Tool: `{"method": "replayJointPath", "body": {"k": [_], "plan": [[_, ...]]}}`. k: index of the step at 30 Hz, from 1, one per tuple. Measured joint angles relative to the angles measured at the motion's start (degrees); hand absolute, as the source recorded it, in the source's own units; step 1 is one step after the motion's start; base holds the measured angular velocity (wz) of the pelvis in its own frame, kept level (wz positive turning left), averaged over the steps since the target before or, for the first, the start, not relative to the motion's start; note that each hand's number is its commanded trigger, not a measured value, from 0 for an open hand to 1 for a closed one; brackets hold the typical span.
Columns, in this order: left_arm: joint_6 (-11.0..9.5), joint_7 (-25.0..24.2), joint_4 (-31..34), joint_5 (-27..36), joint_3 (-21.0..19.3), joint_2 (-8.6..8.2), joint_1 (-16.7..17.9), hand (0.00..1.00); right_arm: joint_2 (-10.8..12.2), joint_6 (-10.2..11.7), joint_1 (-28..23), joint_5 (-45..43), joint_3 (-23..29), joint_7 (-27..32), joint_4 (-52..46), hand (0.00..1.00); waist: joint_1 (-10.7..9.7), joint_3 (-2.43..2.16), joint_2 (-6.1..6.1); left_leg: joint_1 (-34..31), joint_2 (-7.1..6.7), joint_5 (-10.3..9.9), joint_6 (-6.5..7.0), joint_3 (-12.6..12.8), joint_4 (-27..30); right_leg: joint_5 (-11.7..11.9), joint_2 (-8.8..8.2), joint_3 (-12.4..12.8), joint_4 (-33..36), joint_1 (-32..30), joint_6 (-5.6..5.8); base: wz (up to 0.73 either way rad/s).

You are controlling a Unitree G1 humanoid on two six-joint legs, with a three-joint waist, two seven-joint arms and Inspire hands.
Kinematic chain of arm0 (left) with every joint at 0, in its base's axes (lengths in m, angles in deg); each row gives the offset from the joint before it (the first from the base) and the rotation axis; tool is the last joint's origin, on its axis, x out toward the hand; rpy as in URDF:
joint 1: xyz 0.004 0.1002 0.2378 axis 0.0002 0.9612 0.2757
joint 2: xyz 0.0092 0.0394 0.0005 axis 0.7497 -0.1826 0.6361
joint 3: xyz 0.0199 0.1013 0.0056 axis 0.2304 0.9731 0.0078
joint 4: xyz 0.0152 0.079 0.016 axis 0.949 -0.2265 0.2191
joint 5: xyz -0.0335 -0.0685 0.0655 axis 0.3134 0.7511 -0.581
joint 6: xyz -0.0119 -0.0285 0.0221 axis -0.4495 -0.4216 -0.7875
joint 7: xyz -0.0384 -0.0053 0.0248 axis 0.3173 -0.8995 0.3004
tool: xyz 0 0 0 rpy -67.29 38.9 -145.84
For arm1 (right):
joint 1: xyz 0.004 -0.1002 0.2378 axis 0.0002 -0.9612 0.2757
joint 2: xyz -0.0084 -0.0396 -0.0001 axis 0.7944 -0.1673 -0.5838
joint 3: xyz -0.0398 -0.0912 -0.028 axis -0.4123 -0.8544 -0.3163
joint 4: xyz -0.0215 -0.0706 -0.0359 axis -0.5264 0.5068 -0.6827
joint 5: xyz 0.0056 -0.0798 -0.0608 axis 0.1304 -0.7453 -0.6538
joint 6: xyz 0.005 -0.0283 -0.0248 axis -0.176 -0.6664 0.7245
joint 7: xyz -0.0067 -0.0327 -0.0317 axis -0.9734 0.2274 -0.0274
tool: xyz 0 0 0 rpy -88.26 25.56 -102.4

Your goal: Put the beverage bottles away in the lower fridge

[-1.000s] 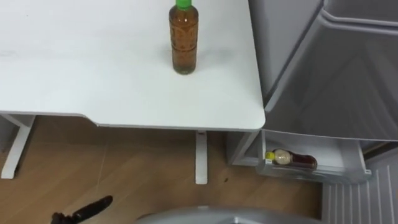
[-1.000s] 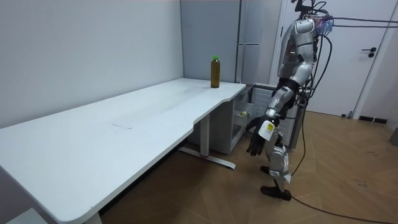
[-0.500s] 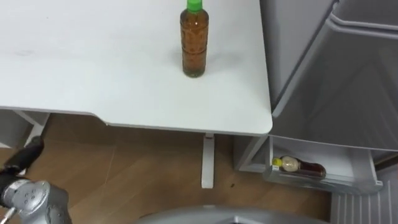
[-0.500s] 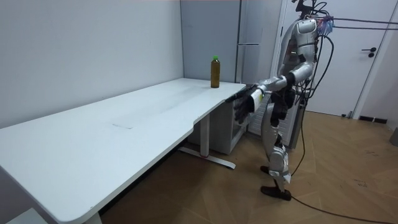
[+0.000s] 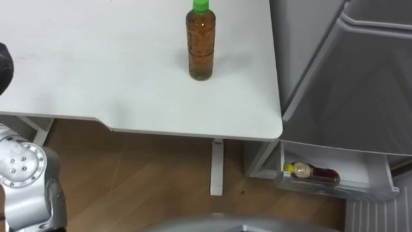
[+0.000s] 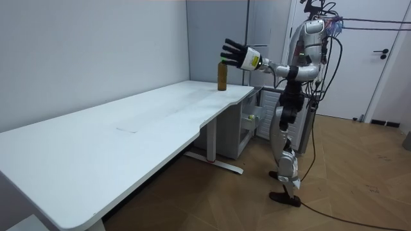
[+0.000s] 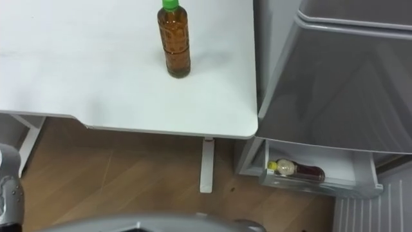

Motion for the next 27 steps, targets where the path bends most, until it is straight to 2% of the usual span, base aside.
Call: {"method": "replayJointPath", "body": {"k": [3,5,11,16,22,27], "plan": [[0.0,-4.4,0.8,0.4,2.7,-0.02,-1.4,0.00,0.0,0.0,0.1,-0.1,0.0,-0.9,0.0,0.00,-0.4,-0.14,-0.38,-0.1,0.00,0.0,0.04,0.0,0.0,0.0,-0.13,0.2,-0.1,0.0,0.00,0.00],[0.4,-8.0,0.8,0.4,5.0,-0.06,-2.1,0.00,0.0,0.0,1.0,-0.2,0.0,-1.2,0.0,0.00,-1.3,-0.06,-0.36,-0.1,-0.01,0.0,0.08,0.0,0.1,0.0,-0.21,0.4,-0.1,0.0,0.01,0.00],[1.3,-15.2,0.8,2.9,8.3,-0.21,-2.9,0.00,0.1,0.1,1.9,0.2,0.0,-1.8,0.0,0.00,-2.8,-0.11,-0.59,0.4,0.03,0.0,0.08,0.5,0.1,0.0,0.02,1.5,-0.1,0.1,0.02,-0.06],[2.7,-18.0,0.8,4.8,8.6,-0.44,-3.6,0.00,0.3,-0.1,1.6,0.2,0.1,-2.0,0.3,0.00,-3.3,-0.12,-0.52,0.7,0.29,0.1,0.06,1.4,0.1,0.1,0.27,2.4,-0.1,0.0,-0.06,-0.09],[3.6,-20.6,0.9,6.0,8.6,-0.42,-4.1,0.00,0.3,-0.2,1.6,0.2,0.6,-3.0,2.1,0.00,-5.2,-0.11,-0.20,0.7,0.39,0.0,0.06,1.5,0.0,0.1,0.29,2.4,0.0,0.0,-0.05,-0.01],[5.4,-24.2,0.9,6.3,9.2,-0.43,-4.2,0.00,0.3,-0.3,1.7,-0.3,2.2,-3.5,2.6,0.00,-6.4,-0.04,0.13,0.9,0.45,0.0,0.05,1.6,-0.4,0.2,0.39,2.4,0.0,-0.1,-0.06,-0.01]]}}
